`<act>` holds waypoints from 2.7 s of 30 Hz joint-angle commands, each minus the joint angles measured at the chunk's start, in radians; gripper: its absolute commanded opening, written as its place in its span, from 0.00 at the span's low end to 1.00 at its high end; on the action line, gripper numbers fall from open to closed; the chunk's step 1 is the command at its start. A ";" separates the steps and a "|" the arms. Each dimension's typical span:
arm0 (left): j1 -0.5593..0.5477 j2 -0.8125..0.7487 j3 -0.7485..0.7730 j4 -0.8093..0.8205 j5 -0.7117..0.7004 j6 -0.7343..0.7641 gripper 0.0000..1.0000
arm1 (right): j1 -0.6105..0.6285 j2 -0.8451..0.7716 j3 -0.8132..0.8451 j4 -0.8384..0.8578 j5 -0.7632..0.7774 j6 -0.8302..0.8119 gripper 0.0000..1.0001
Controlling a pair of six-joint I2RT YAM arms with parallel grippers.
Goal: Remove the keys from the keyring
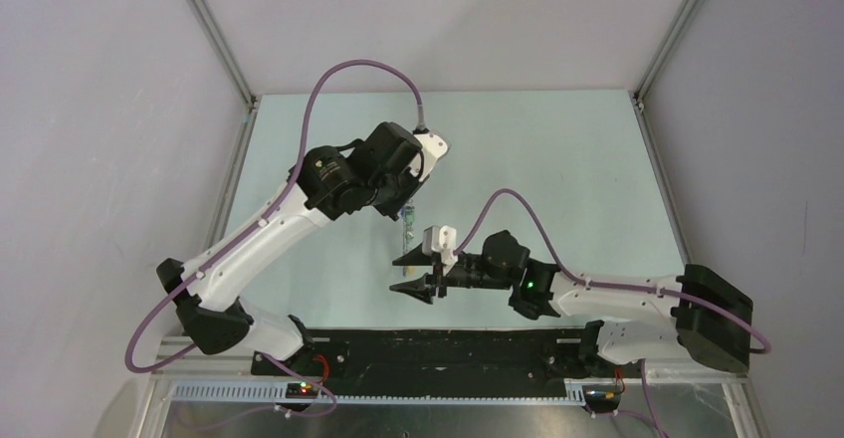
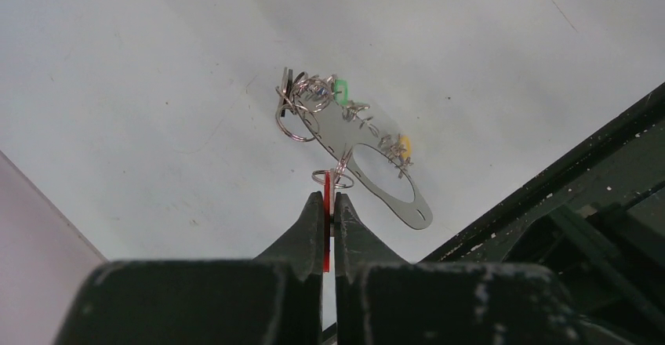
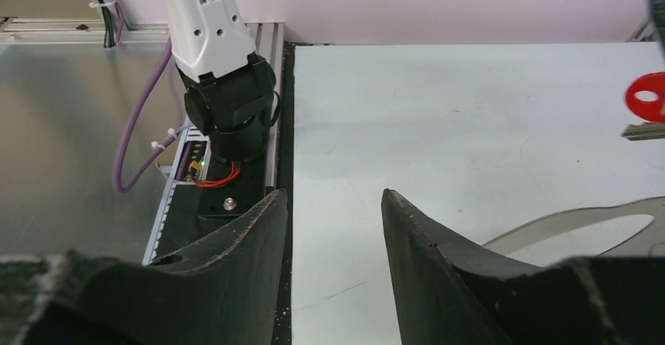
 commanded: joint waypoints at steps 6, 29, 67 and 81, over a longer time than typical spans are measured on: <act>-0.004 -0.065 0.015 0.015 -0.005 -0.035 0.00 | 0.032 0.080 0.055 0.108 0.351 0.025 0.56; 0.007 -0.106 -0.007 -0.004 0.257 -0.015 0.00 | -0.059 -0.038 0.022 0.052 0.334 -0.208 0.49; 0.084 -0.107 -0.007 -0.004 0.440 -0.047 0.00 | -0.045 -0.139 -0.094 0.104 0.201 -0.286 0.00; 0.083 -0.071 -0.043 -0.002 0.491 -0.037 0.00 | -0.040 -0.218 -0.148 0.168 0.204 -0.306 0.00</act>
